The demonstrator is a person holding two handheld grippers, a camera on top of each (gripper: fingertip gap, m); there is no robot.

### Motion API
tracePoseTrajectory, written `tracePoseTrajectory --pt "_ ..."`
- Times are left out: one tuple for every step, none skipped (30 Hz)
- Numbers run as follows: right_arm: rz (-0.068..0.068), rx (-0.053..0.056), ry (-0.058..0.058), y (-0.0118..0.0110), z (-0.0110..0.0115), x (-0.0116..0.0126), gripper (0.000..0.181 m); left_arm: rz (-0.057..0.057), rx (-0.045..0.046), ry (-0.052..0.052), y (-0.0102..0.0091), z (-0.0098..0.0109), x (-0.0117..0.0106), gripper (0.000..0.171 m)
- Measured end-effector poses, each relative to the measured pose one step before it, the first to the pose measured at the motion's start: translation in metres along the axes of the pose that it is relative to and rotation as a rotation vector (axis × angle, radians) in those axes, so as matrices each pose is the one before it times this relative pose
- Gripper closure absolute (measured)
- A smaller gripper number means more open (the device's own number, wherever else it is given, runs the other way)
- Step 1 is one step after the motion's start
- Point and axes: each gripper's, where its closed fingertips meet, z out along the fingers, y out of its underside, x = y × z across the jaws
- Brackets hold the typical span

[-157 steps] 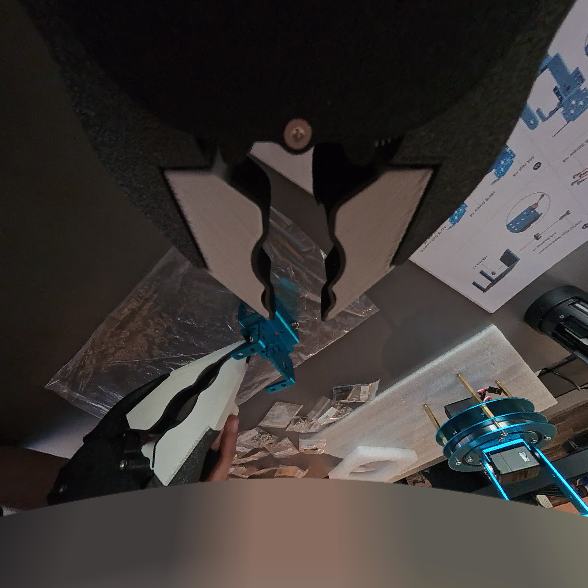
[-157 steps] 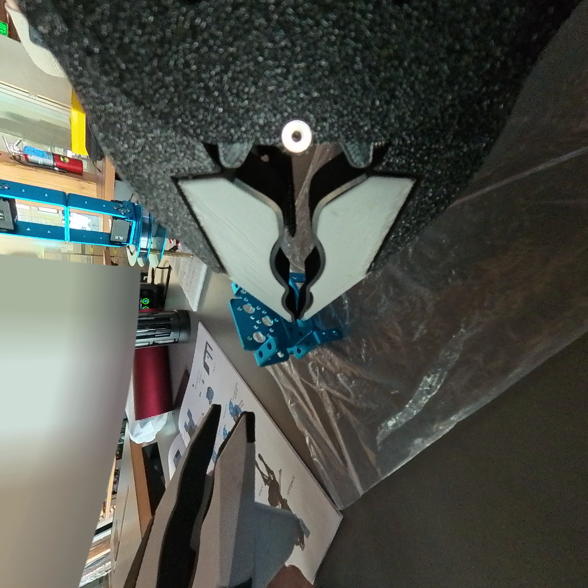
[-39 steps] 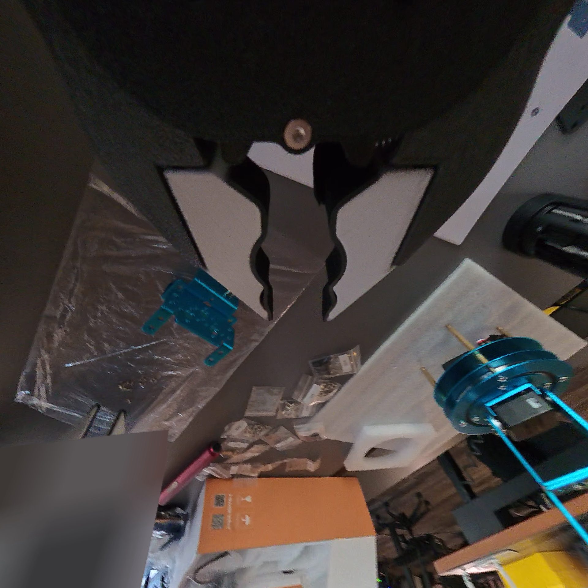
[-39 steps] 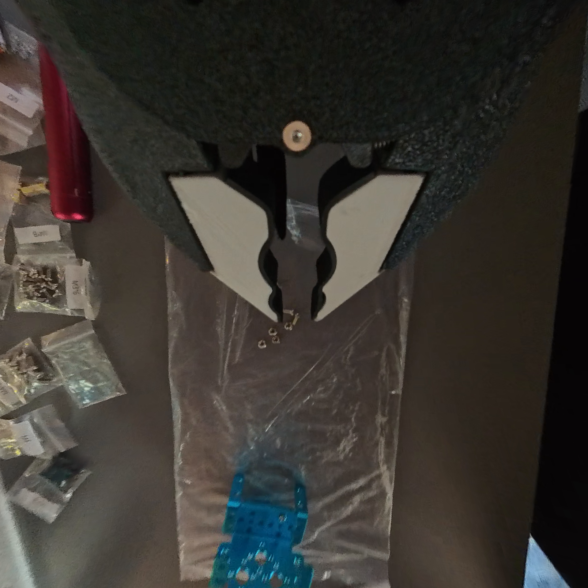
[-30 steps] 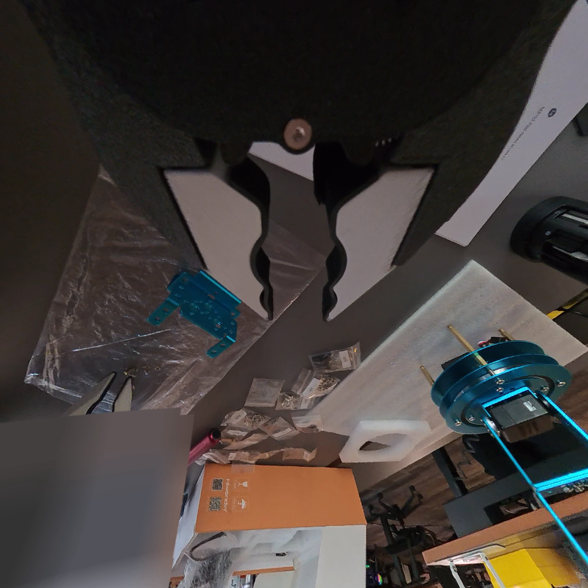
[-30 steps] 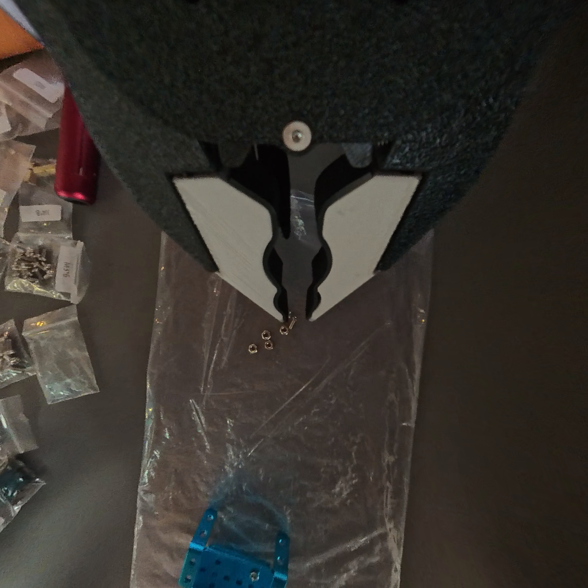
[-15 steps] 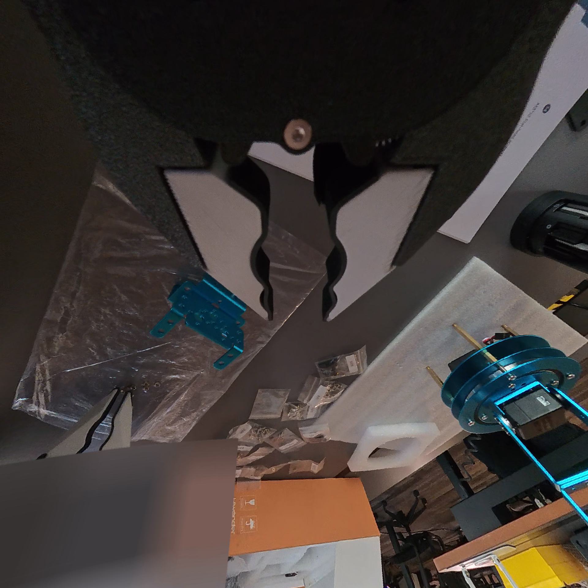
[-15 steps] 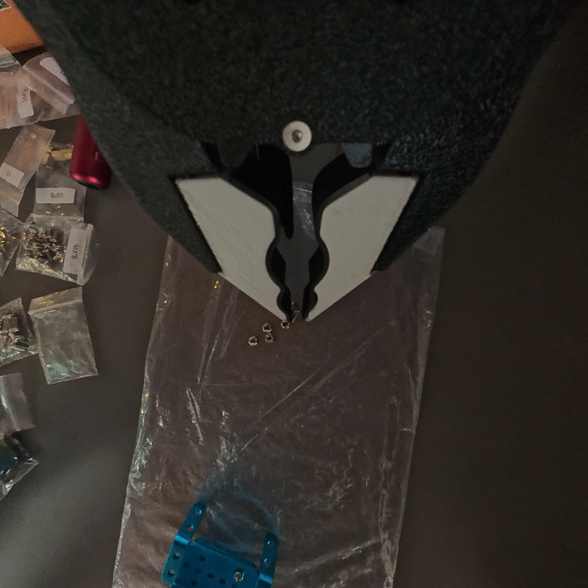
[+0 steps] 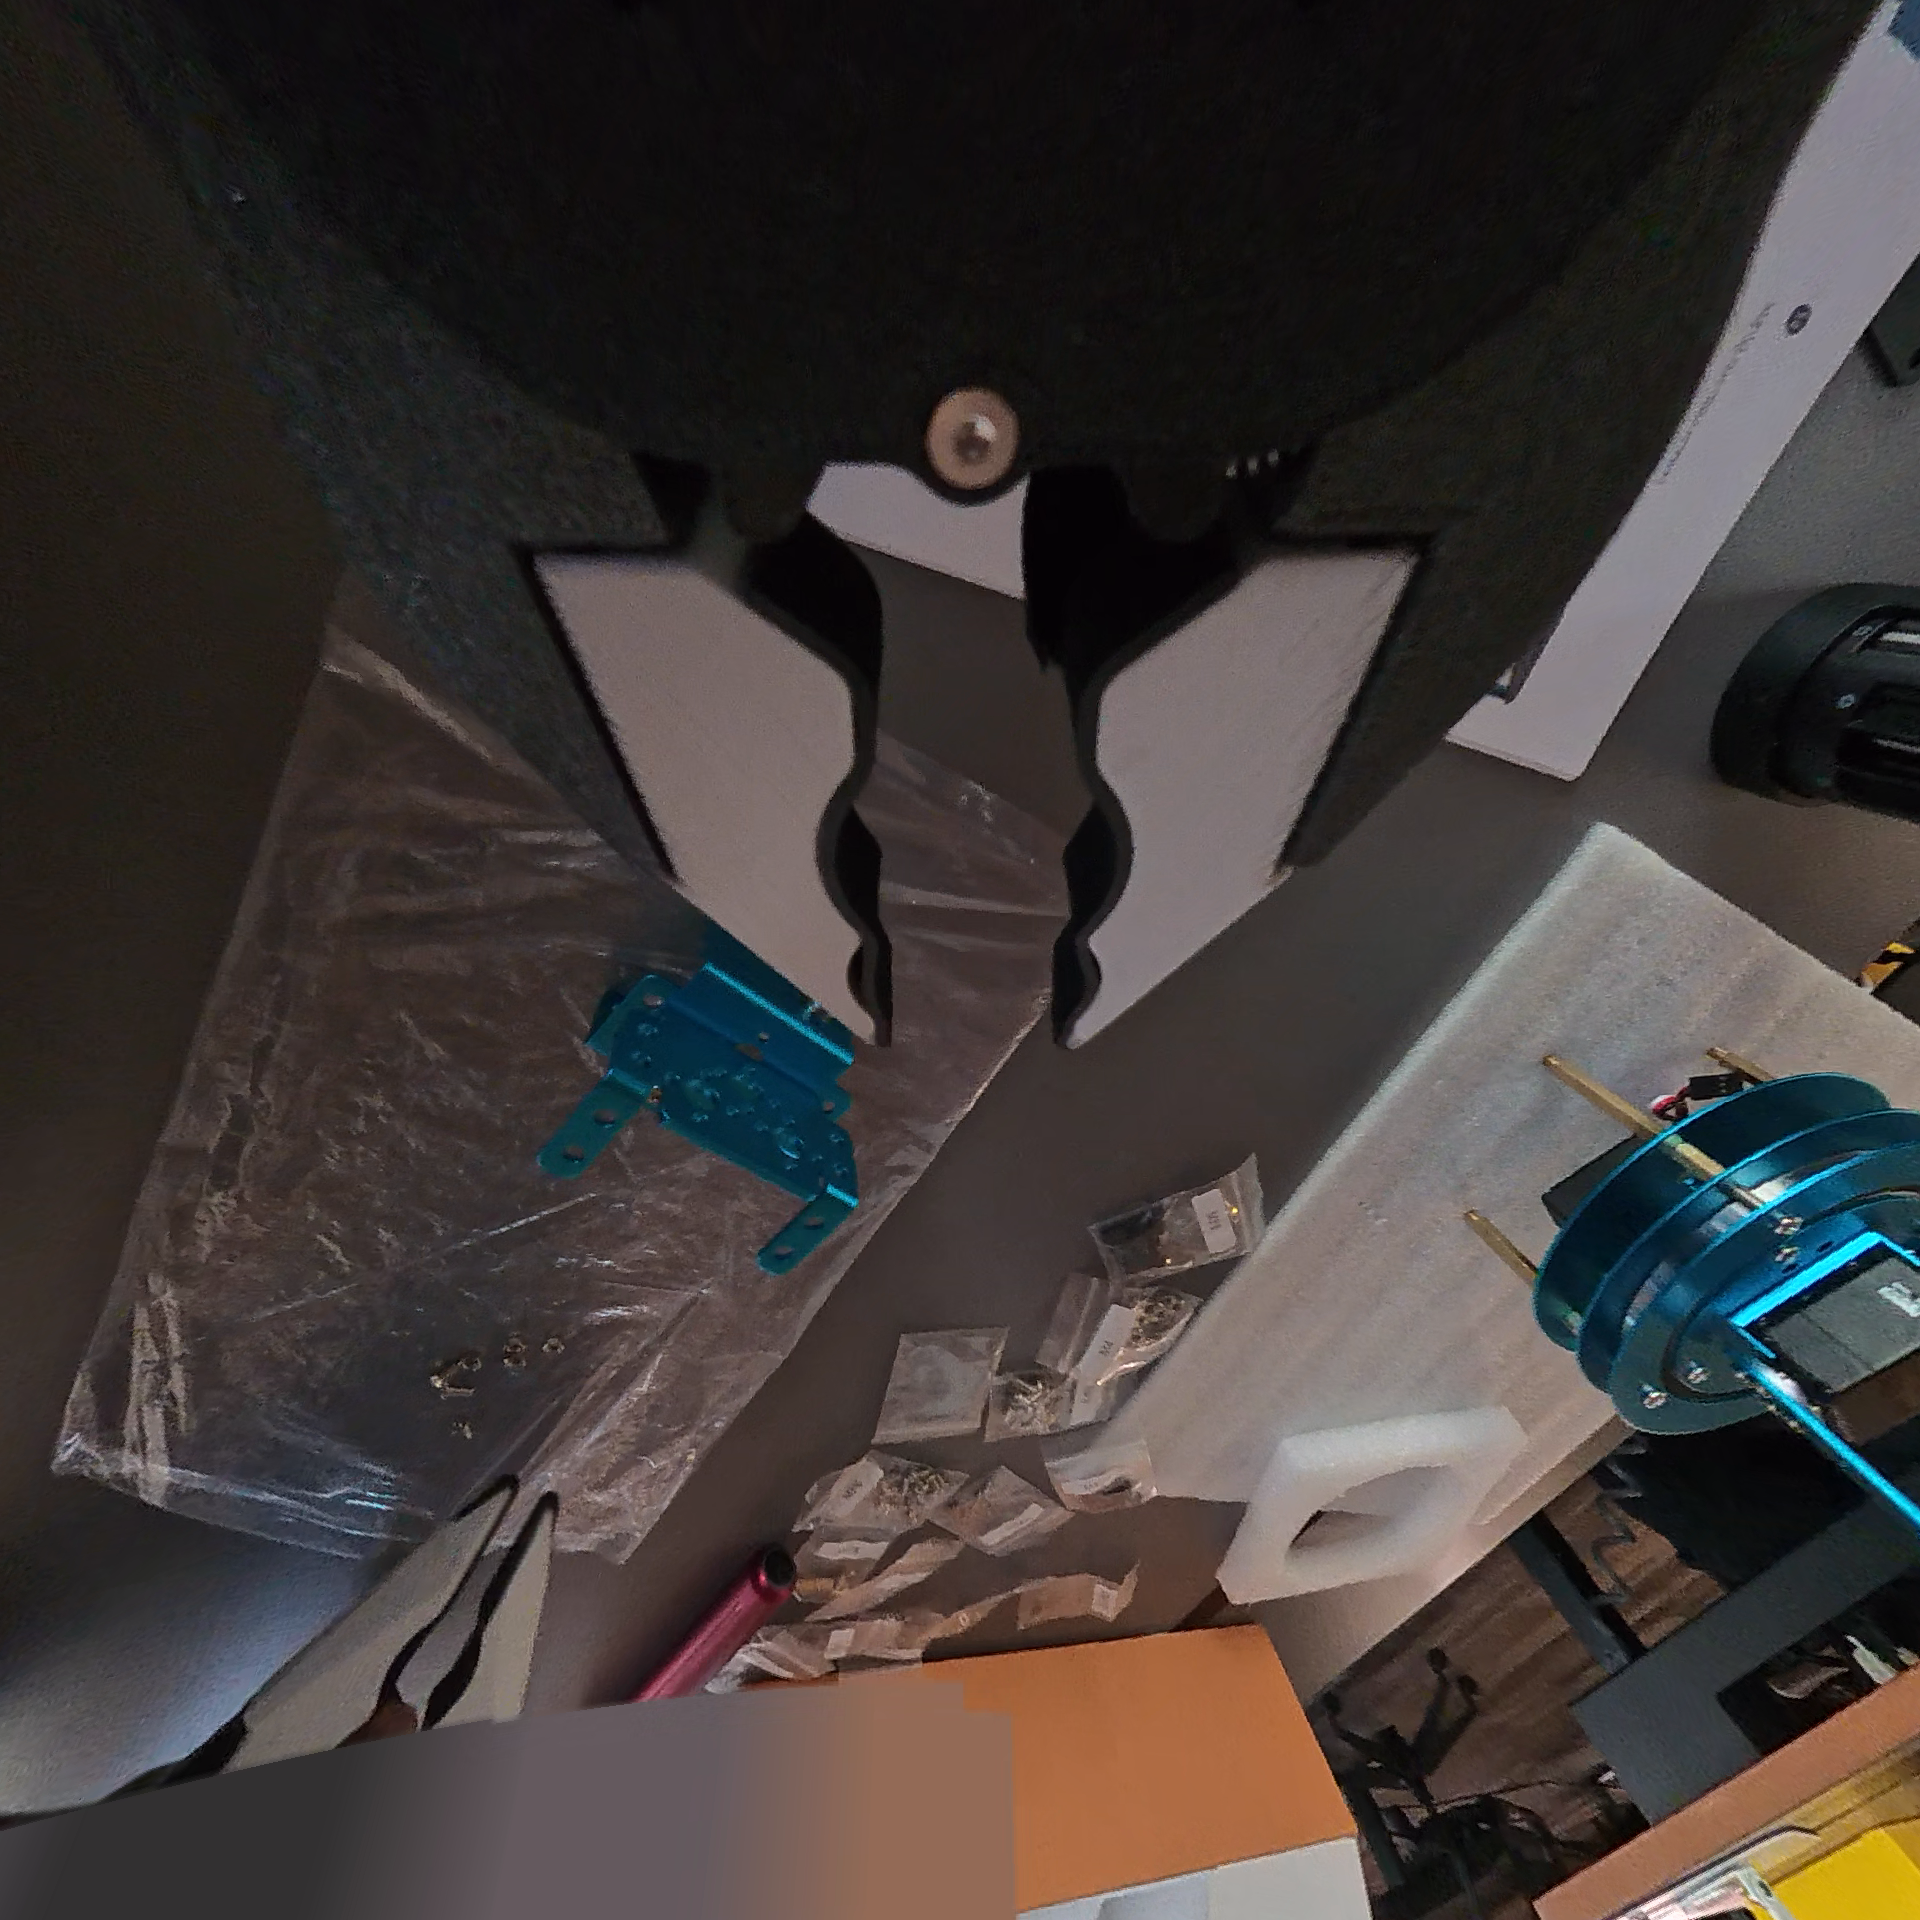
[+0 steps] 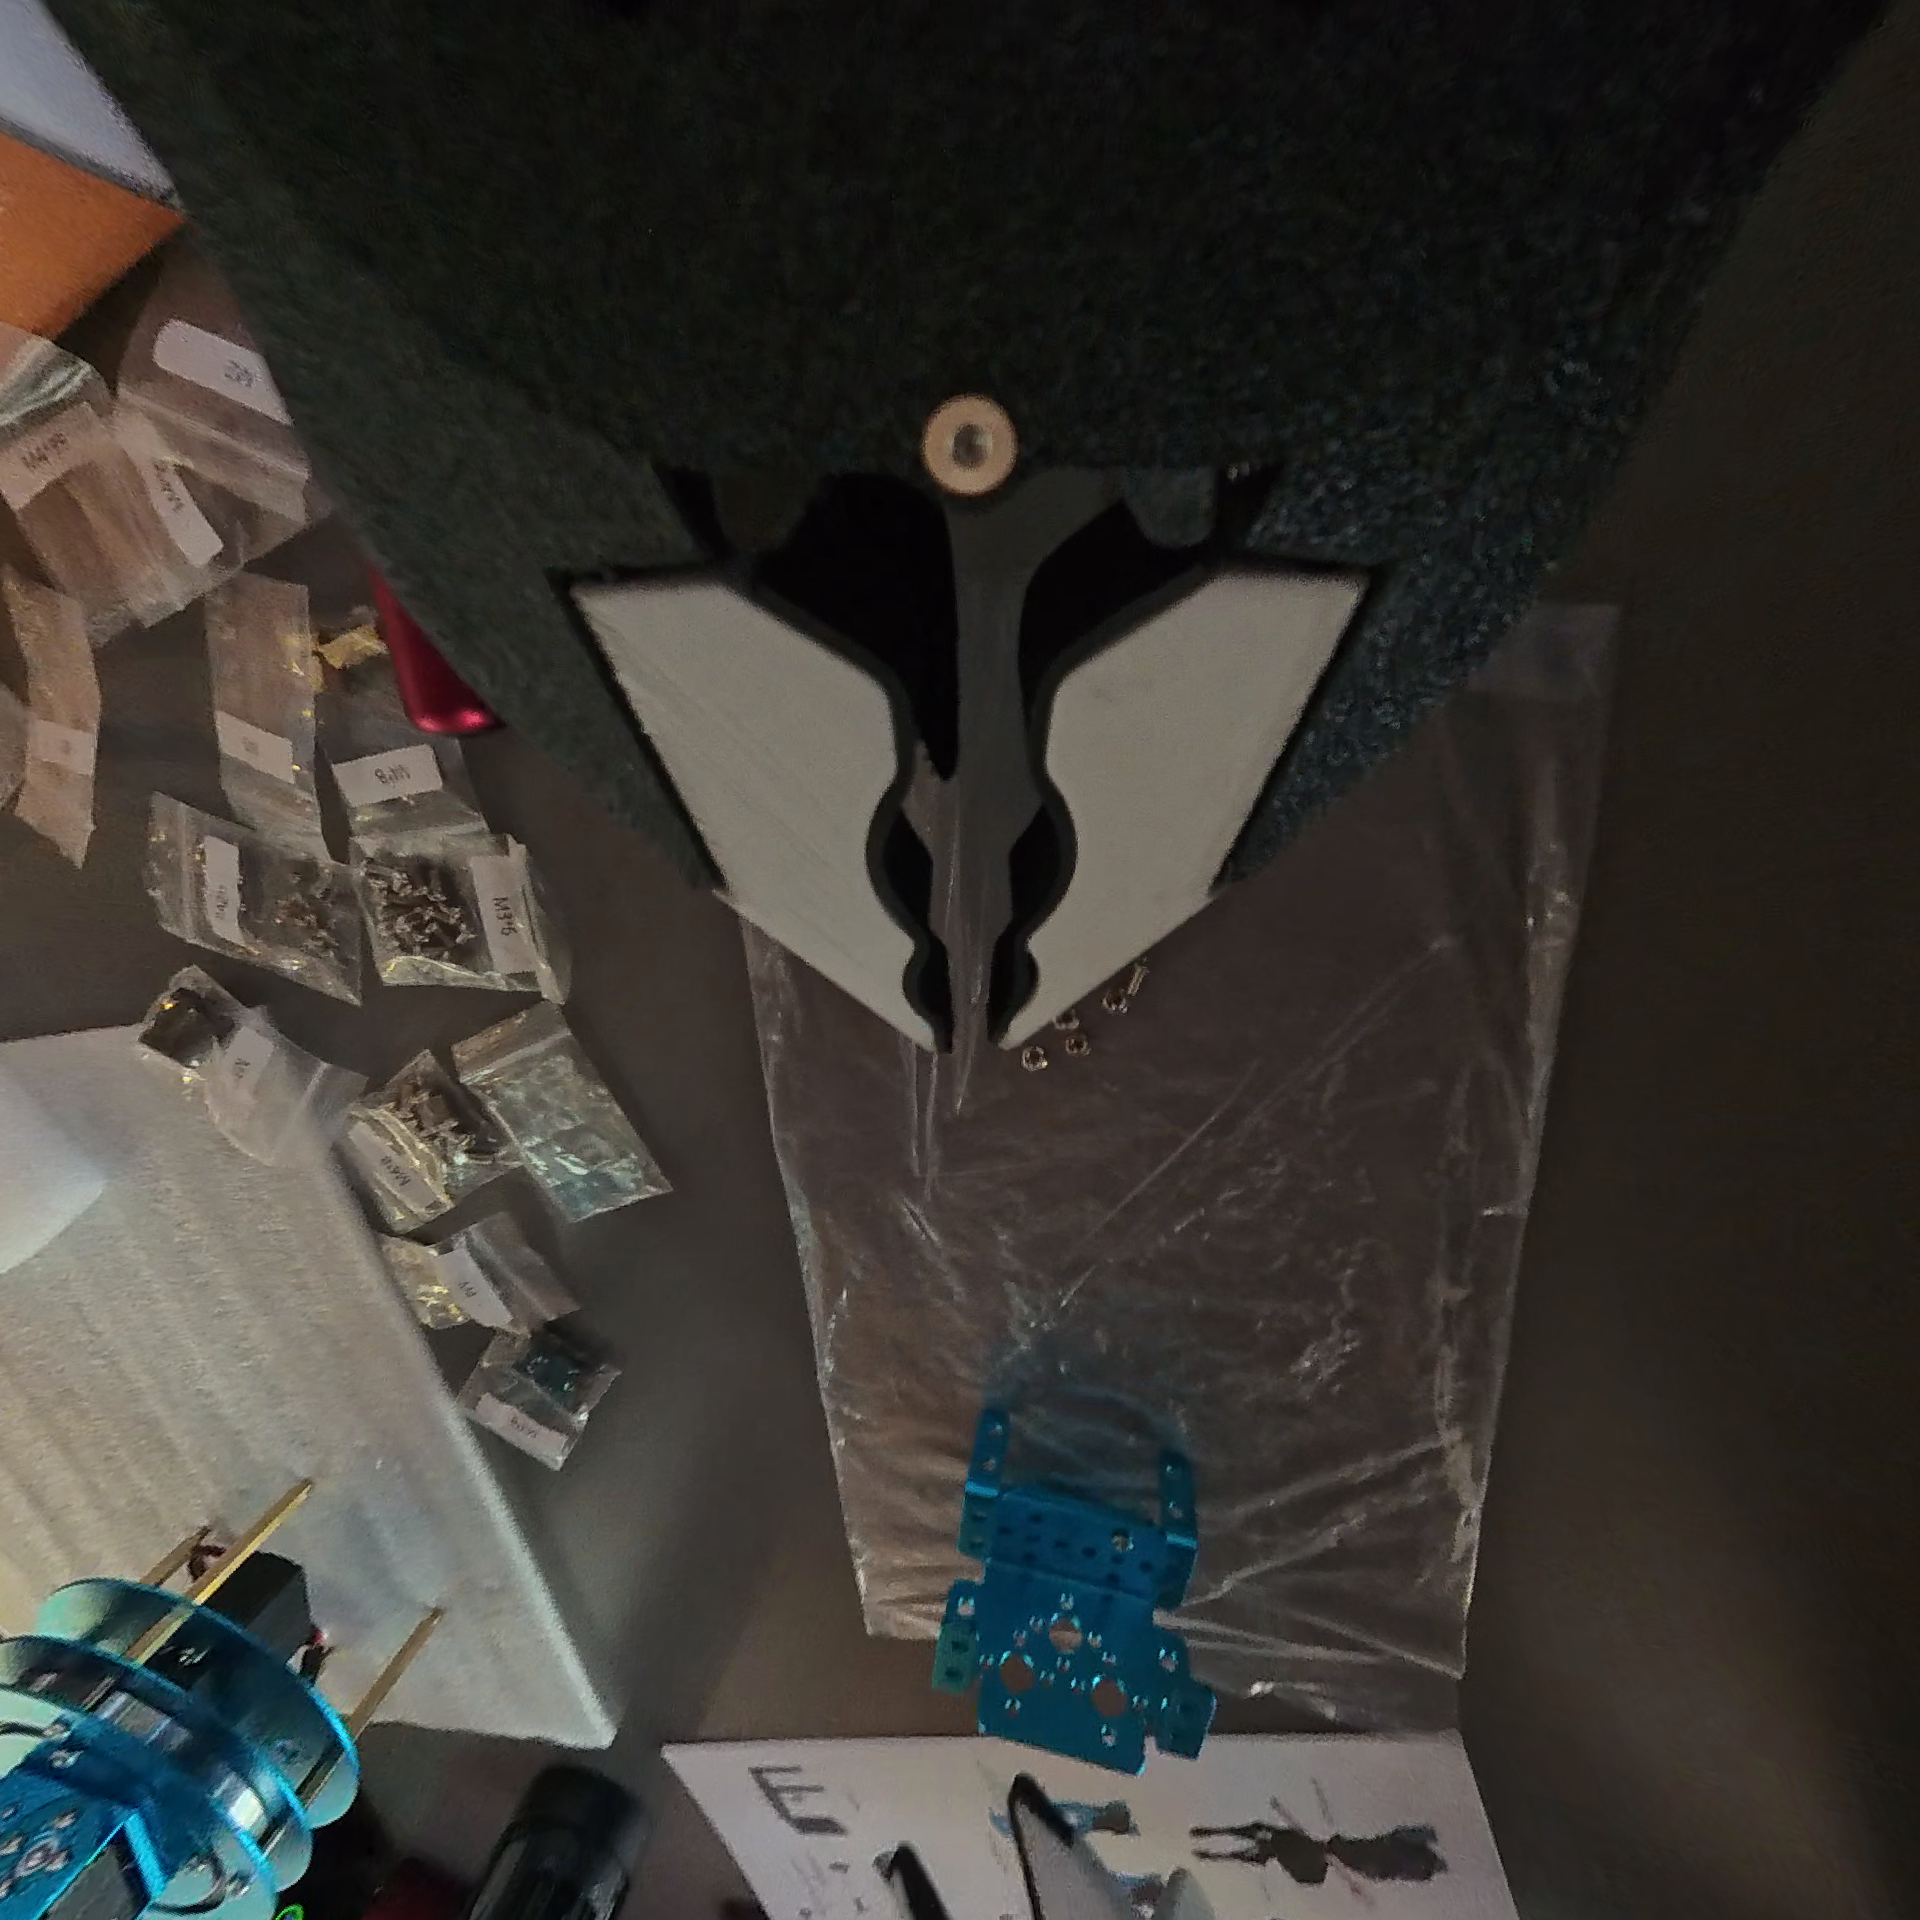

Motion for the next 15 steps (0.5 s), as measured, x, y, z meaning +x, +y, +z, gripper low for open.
tracePoseTrajectory --pt "0.0109 0.0119 -0.0018 -0.00243 0.00059 -0.00008 0.175 0.0014 -0.00333 0.0087 0.00044 0.00036 0.00184 0.141" --pt "0.0142 0.0085 -0.0072 -0.0019 0.00044 -0.0005 0.175 0.0005 -0.00213 0.007 0.00031 0.00026 0.00143 0.141" --pt "0.0184 0.0008 -0.0032 -0.00085 0.00022 0.00028 0.173 -0.002 0.00014 0.0052 0.00004 0.00026 0.00102 0.141" --pt "0.0183 0.0022 -0.001 -0.00165 -0.00031 0.00045 0.168 -0.0045 -0.00118 0.0081 0.00015 0.00028 0.0011 0.141" --pt "0.0256 0.0108 -0.0071 -0.00335 -0.00043 -0.00061 0.163 -0.003 -0.00047 0.0079 -0.00011 0.00002 0.0009 0.141" --pt "0.0471 0.0144 -0.0216 -0.00494 0.00097 -0.00166 0.159 0.0006 0.00256 0.0022 -0.00073 -0.00037 0.00014 0.141" --pt "0.0714 -0.0035 -0.0387 -0.00357 0.00282 -0.00319 0.154 0.0025 0.0047 0.0047 -0.00121 -0.0008 0.00056 0.141" --pt "0.0902 -0.0094 -0.0621 -0.0032 0.00386 -0.00588 0.145 0.0036 0.00615 0.0135 -0.00192 -0.00133 0.00188 0.141" --pt "0.0788 0.0065 -0.0977 -0.0061 0.00295 -0.01143 0.144 0.0064 0.00975 0.0191 -0.00299 -0.00209 0.00279 0.141" --pt "0.0643 0.0274 -0.0768 -0.00858 0.00209 -0.00911 0.149 0.0061 0.01877 0.0244 -0.00486 -0.0028 0.00368 0.141" --pt "0.0616 0.0123 -0.0295 -0.00647 0.00226 -0.00088 0.151 0.0063 0.0189 0.0343 -0.00595 -0.00305 0.00518 0.141" --pt "0.0628 -0.0334 -0.0195 -0.00083 0.00386 0.00174 0.147 0.011 0.00677 0.0397 -0.00572 -0.00237 0.00577 0.139" --pt "0.0715 -0.0561 -0.0297 0.00178 0.00528 0.00123 0.143 0.0172 -0.00998 0.0354 -0.00449 -0.0012 0.00467 0.135" --pt "0.0735 -0.0365 -0.0321 -0.00206 0.00561 0.00077 0.139 0.0239 -0.02428 0.0366 -0.00298 -0.00033 0.00448 0.13" --pt "0.0649 -0.0128 -0.0404 -0.00515 0.00584 -0.00129 0.141 0.0281 -0.0425 0.0355 -0.00016 0.00059 0.00329 0.125"
